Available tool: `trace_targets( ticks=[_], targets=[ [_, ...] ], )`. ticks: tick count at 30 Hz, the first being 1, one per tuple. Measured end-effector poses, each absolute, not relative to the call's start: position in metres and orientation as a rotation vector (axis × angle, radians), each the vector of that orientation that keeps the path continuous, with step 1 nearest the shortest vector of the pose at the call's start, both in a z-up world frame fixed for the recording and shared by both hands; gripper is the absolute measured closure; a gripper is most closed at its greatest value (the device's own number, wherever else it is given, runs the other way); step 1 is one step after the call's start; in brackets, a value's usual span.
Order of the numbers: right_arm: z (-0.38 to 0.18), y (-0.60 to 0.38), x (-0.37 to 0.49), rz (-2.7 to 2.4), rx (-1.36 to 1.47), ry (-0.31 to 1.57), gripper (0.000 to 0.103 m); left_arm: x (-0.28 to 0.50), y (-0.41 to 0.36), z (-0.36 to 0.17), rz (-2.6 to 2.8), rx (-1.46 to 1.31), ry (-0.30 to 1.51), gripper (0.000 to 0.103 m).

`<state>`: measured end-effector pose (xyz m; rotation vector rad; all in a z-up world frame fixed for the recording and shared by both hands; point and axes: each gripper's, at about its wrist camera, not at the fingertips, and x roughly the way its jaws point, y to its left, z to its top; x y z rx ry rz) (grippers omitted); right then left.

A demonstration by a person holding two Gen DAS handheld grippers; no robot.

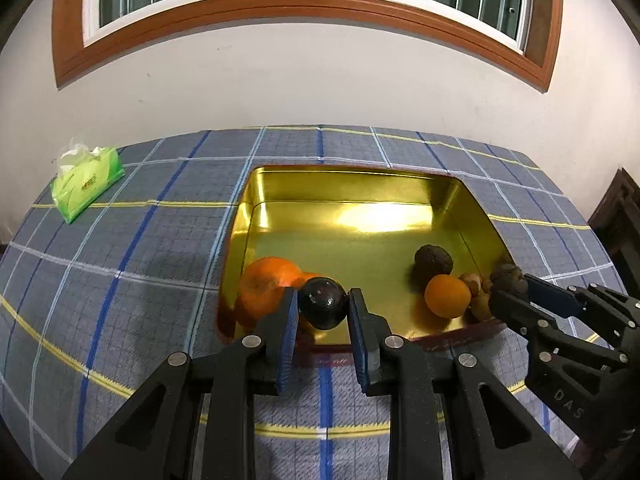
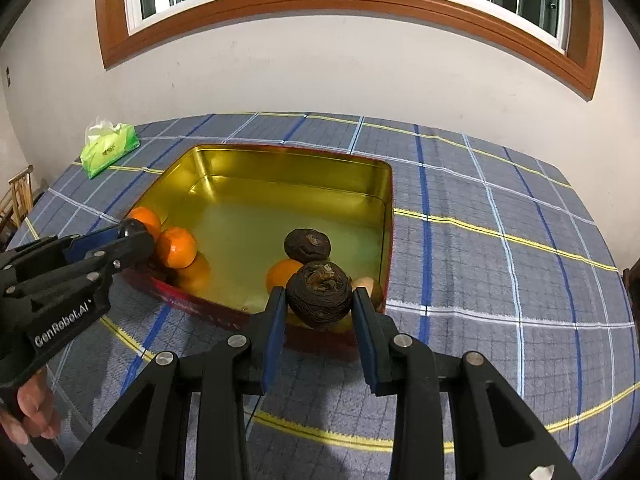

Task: Organize fruits
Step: 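Lift both held dark fruits and carry them over the red tin, then lower both dark fruits into the tin and open both tools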

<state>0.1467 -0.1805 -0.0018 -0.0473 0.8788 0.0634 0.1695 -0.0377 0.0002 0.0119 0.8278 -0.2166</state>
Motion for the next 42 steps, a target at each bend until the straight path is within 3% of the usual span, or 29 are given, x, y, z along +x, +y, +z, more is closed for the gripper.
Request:
trace_targets(
  ticks=[42],
  targets=[
    [-0.012,-0.177,0.257,0.109,-0.072,0.965,0.072,0.279,-0.046,-0.009,-0.164,0.105,0.913,0.077]
  ],
)
